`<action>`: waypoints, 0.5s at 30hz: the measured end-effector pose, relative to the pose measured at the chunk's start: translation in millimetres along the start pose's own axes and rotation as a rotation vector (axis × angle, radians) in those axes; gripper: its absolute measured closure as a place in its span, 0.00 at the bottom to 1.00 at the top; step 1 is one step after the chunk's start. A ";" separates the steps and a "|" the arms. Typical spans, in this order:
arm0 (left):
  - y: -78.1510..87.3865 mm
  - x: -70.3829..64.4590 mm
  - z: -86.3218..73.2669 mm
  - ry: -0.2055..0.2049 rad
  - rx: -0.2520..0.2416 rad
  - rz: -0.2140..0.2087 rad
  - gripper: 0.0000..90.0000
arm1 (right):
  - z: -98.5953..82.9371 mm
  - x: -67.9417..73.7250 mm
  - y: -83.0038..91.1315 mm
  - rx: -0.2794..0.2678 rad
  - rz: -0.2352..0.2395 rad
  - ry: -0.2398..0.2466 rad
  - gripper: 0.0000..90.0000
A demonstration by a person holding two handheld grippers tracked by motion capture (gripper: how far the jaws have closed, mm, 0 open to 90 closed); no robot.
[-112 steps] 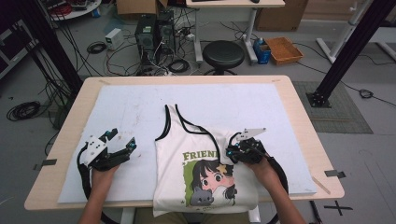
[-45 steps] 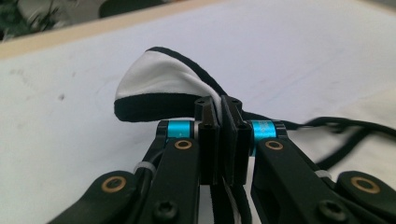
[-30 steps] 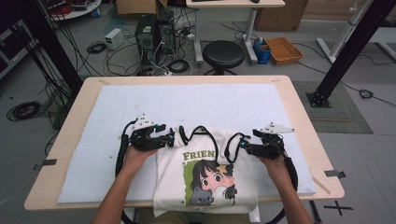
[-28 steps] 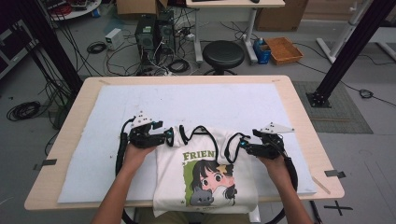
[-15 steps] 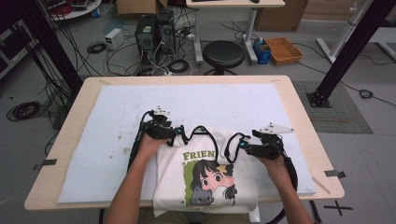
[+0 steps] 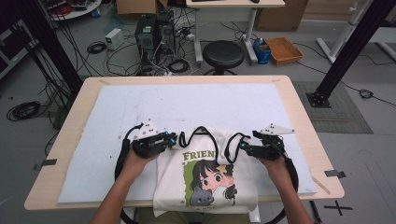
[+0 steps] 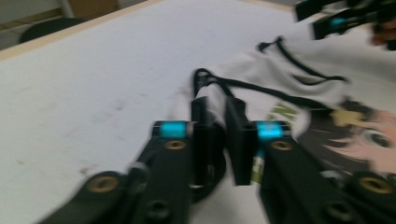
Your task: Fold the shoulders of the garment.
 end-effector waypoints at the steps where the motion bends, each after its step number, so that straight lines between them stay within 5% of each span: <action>1: 3.9 -4.8 -2.8 0.017 -0.002 -0.026 0.62 | -0.6 0.2 0.1 0.004 0.000 0.000 0.34; 6: 15.2 -8.2 -14.9 0.059 -0.040 0.018 0.54 | -1.6 0.6 0.0 0.005 0.002 -0.010 0.34; 11: 3.7 -8.5 -30.8 0.093 0.058 0.064 0.54 | 0.2 6.8 4.1 0.002 0.012 0.006 0.36; 15: -7.7 -11.1 -39.4 0.103 0.111 0.066 0.54 | 3.5 31.2 10.4 0.016 0.120 0.097 0.55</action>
Point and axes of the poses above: each handheld gripper's, and its own axes: y roughly backward along the jaws, z roughly out of its top, x roughly to its left, the point moved 8 cm from there along -y, roughly forward along the jaws, and after that the axes turned 14 degrees about x, right-handed, at the moved point
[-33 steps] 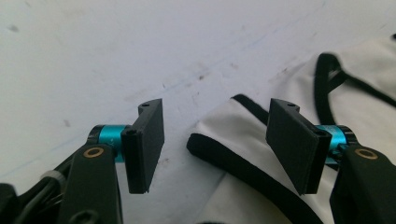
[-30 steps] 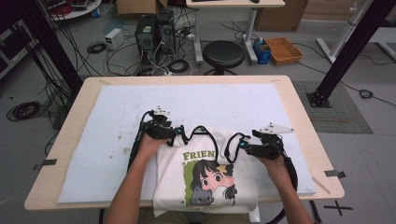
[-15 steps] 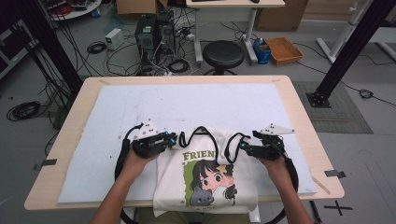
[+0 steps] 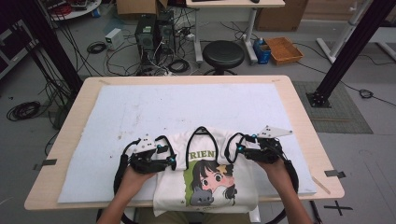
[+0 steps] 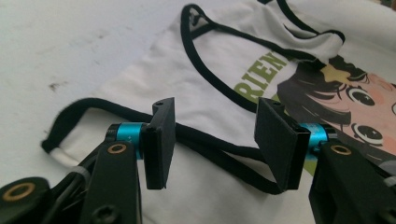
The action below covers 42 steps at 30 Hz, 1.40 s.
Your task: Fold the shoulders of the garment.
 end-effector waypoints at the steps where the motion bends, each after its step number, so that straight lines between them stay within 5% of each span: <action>1: -1.4 -1.8 0.0 -0.005 0.006 -0.006 0.54 | 0.0 0.0 0.0 0.000 0.000 0.000 0.55; 2: -3.7 -5.8 0.8 -0.016 0.014 -0.010 0.54 | 4.1 20.7 -3.5 0.022 0.066 0.077 0.61; 3: -5.6 -7.9 1.1 -0.023 0.018 -0.013 0.54 | 4.7 28.1 -5.5 0.035 0.082 0.105 0.63; 4: -5.6 -7.9 1.1 -0.023 0.018 -0.013 0.54 | 4.7 28.1 -5.5 0.035 0.082 0.105 0.63; 5: -10.7 -11.2 0.0 -0.039 0.038 -0.013 0.55 | 5.0 44.0 -14.5 0.076 0.090 0.189 0.68; 8: -20.3 -14.8 -3.0 -0.076 0.085 0.003 0.58 | -1.9 51.0 -32.7 0.173 0.044 0.235 0.76; 11: -27.9 -17.2 -4.6 -0.125 0.132 0.079 0.76 | -9.3 45.1 -42.1 0.227 0.023 0.207 0.83; 13: -28.3 -16.9 -4.4 -0.126 0.138 0.086 0.97 | -12.0 42.1 -42.3 0.232 0.036 0.192 0.90; 15: -27.9 -16.3 -4.2 -0.116 0.135 0.082 0.98 | -12.0 40.9 -39.0 0.223 0.045 0.186 0.94; 17: -22.6 -14.2 -4.0 -0.107 0.126 0.072 0.98 | -10.9 40.8 -36.0 0.207 0.054 0.184 0.95; 22: -0.7 -7.5 -3.7 -0.079 0.082 0.045 0.98 | 2.4 31.5 -7.5 0.069 0.078 0.112 0.94; 26: 12.6 0.6 -6.2 -0.025 0.038 -0.005 0.98 | 0.0 24.7 1.0 0.065 0.044 0.097 0.94; 31: 17.6 1.5 -5.4 0.007 -0.004 -0.076 0.92 | -17.9 16.9 13.3 0.170 -0.007 0.105 0.87; 32: 18.4 3.5 -2.7 0.035 -0.025 -0.081 0.70 | -21.3 11.5 19.1 0.181 -0.008 0.070 0.77; 36: 18.9 6.8 -0.5 0.059 -0.063 -0.056 0.64 | -17.8 8.4 24.2 0.129 0.023 0.023 0.71; 37: 18.6 7.2 -0.3 0.062 -0.069 -0.050 0.63 | -17.2 10.3 21.2 0.121 0.039 0.014 0.71; 40: 18.8 9.4 0.4 0.068 -0.088 -0.028 0.63 | -28.6 15.3 -5.5 0.236 -0.005 0.059 0.85; 42: 20.1 10.4 0.9 0.073 -0.102 -0.020 0.63 | -31.6 15.9 -9.1 0.264 -0.009 0.076 0.91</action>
Point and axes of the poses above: each handheld gripper's, and its own axes: y roughly backward along the jaws, z roughly out of its top, x roughly to its left, the point moved 8 cm from there along -y, roughly forward along the jaws, and after that the axes turned 14 degrees about x, right-handed, at the moved point
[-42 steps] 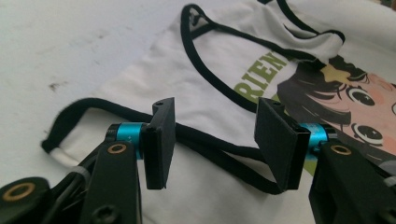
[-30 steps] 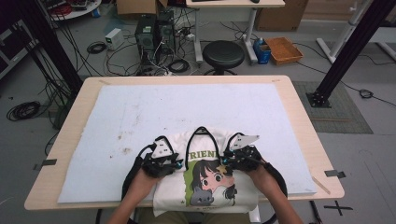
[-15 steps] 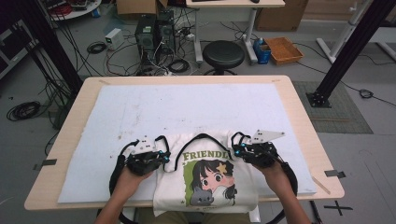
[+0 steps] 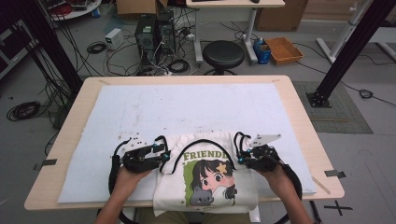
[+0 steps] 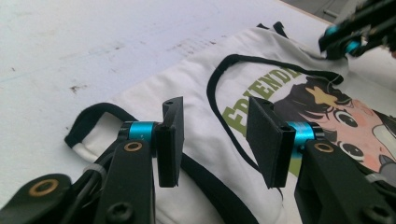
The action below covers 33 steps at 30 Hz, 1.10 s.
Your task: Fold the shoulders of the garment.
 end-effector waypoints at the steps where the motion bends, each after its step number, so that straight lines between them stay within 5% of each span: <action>1: 1.1 1.3 0.3 0.001 -0.005 0.004 0.63 | -3.8 1.6 -4.7 0.045 -0.001 0.029 0.99; 4: 3.3 5.0 0.9 0.017 -0.021 0.015 0.61 | -9.6 2.0 -0.7 0.110 0.020 0.026 0.99; 5: 4.1 6.9 1.2 0.023 -0.025 0.023 0.59 | -9.3 0.6 5.3 0.114 0.056 0.008 0.85; 6: 4.4 8.0 1.6 0.030 -0.030 0.027 0.59 | -9.3 0.6 5.3 0.114 0.056 0.008 0.85; 8: 4.8 10.3 2.7 0.037 -0.039 0.038 0.57 | 4.6 -10.0 13.9 -0.002 0.058 -0.053 0.76; 11: 4.5 10.5 3.1 0.036 -0.041 0.041 0.55 | 27.4 -32.5 11.1 -0.108 -0.033 -0.163 0.76; 15: 5.8 12.0 3.3 0.031 -0.050 0.050 0.54 | 44.2 -45.8 -4.2 -0.104 -0.089 -0.217 0.76; 16: 6.2 13.3 3.3 0.033 -0.053 0.055 0.54 | 51.8 -50.6 -22.0 -0.034 -0.149 -0.216 0.76; 19: 9.0 17.8 2.2 0.045 -0.060 0.059 0.54 | 54.3 -50.8 -39.8 0.032 -0.166 -0.208 0.87; 20: 10.0 19.0 1.8 0.047 -0.061 0.062 0.54 | 55.1 -49.8 -39.3 0.029 -0.180 -0.193 0.97; 25: 13.2 22.6 1.4 0.058 -0.071 0.068 0.54 | 47.6 -57.1 -30.2 0.030 -0.298 -0.149 0.98; 28: 13.5 23.1 1.5 0.056 -0.071 0.073 0.54 | 44.0 -62.8 -21.8 -0.016 -0.315 -0.177 0.94; 33: 11.7 22.3 0.7 0.051 -0.058 0.083 0.54 | 36.6 -69.2 -21.6 0.015 -0.323 -0.185 0.81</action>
Point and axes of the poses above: each handheld gripper's, and its own axes: y roughly backward along the jaws, z roughly out of its top, x roughly to its left, the point moved 8 cm from there along -y, roughly forward along the jaws, and after that the axes turned 14 degrees about x, right-handed, at the moved point
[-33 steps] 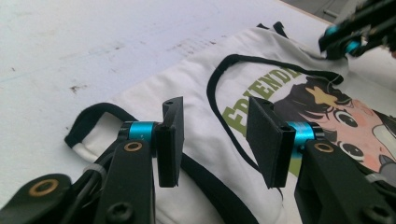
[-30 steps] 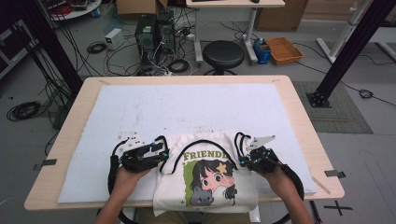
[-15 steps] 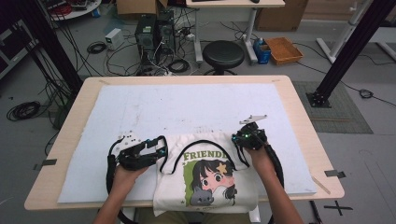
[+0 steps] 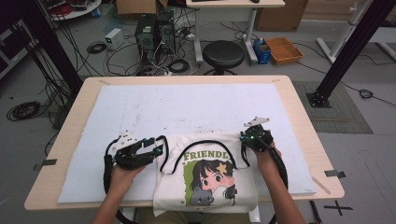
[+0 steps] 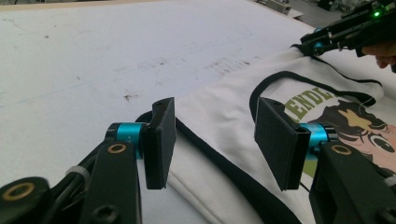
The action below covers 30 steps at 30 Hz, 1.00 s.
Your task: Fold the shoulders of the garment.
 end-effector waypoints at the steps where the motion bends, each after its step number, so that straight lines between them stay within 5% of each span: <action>1: -1.8 -1.5 -0.9 -0.013 0.017 0.004 0.54 | 0.5 -0.1 6.6 -0.040 0.012 -0.007 0.80; 5: -7.4 -11.5 -3.1 -0.055 0.057 -0.016 0.57 | 3.1 1.9 20.4 -0.109 -0.008 0.010 0.74; 6: -10.1 -15.7 -4.0 -0.074 0.076 -0.024 0.59 | 4.1 3.3 24.5 -0.131 0.017 -0.005 0.73; 7: -15.1 -23.5 -6.5 -0.108 0.112 -0.037 0.61 | 5.6 8.7 31.8 -0.178 0.115 -0.024 0.68; 11: -23.0 -30.8 -12.7 -0.141 0.182 -0.030 0.64 | 0.6 14.8 39.2 -0.199 0.166 -0.011 0.69; 13: -26.1 -32.2 -16.0 -0.145 0.209 -0.028 0.68 | -8.2 23.6 38.2 -0.150 0.193 0.047 0.80; 14: -27.3 -32.5 -17.6 -0.149 0.223 -0.030 0.72 | -19.0 35.5 33.6 -0.088 0.211 0.127 0.87; 17: -31.2 -32.7 -23.3 -0.152 0.272 -0.021 0.80 | -32.7 47.1 27.0 -0.035 0.237 0.200 0.91; 23: -31.8 -36.0 -28.0 -0.151 0.319 -0.014 0.96 | -41.6 44.8 24.7 -0.023 0.245 0.220 0.93; 26: -28.5 -34.4 -28.5 -0.137 0.327 -0.037 0.94 | -45.6 43.4 29.2 -0.019 0.272 0.218 0.85; 28: -24.4 -30.8 -25.5 -0.112 0.289 -0.054 0.81 | -45.9 41.0 34.6 -0.048 0.305 0.207 0.71; 29: -18.1 -24.0 -17.3 -0.065 0.204 -0.067 0.71 | -44.8 37.7 38.2 -0.074 0.313 0.187 0.61; 30: -18.1 -24.0 -17.3 -0.065 0.204 -0.067 0.60 | -44.8 37.7 38.2 -0.074 0.313 0.187 0.61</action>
Point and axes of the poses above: each handheld gripper's, and its own axes: y roughly backward along the jaws, z roughly out of its top, x roughly to its left, the point moved 8 cm from there along -y, roughly forward along the jaws, and after that the axes turned 14 degrees about x, right-handed, at the moved point
